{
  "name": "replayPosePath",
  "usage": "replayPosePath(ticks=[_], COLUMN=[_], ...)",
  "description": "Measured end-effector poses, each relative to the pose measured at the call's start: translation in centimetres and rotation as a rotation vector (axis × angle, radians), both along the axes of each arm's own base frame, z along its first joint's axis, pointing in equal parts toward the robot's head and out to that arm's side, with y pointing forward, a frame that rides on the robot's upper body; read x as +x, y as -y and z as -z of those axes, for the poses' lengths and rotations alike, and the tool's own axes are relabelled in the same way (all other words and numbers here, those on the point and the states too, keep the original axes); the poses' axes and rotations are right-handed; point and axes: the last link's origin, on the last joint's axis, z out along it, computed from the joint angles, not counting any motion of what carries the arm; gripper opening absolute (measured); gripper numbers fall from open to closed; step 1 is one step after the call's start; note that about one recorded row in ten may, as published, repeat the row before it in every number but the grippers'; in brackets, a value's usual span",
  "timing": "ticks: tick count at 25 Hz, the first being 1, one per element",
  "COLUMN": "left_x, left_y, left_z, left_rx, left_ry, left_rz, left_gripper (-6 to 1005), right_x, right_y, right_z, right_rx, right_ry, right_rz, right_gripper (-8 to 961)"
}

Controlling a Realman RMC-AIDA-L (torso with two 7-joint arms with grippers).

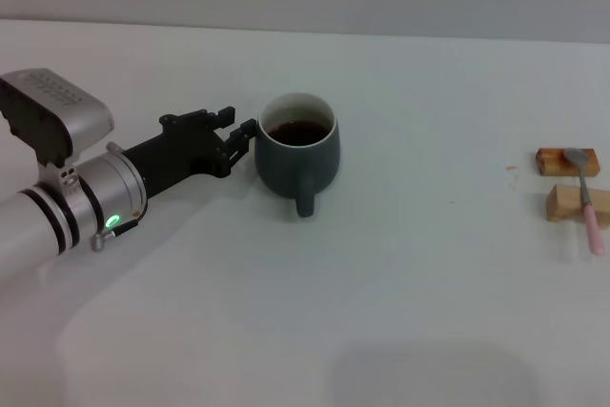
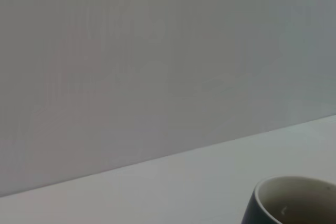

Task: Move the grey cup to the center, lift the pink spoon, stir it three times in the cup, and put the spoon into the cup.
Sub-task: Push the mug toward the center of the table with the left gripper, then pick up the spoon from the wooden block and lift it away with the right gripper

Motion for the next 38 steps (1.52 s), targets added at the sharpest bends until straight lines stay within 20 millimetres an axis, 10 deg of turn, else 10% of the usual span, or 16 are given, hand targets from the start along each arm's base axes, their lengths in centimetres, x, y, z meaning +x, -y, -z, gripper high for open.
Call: replayPosePath(ticks=[26,38], left_x=[1.4,1.1], left_y=[0.5,0.3], left_z=[0.8,-4.1], left_rx=[-0.077,-0.070], left_ry=[0.033,0.205], left_rz=[0.060,0.094], left_gripper=[346,346], right_x=[0.4,-1.3], right_y=[0.4,2.1], right_z=[-0.1,0.8], right_rx=[-0.005,-0.140], right_ry=[0.001,0.142], right_rz=[0.018,-0.110], right_gripper=[648,649])
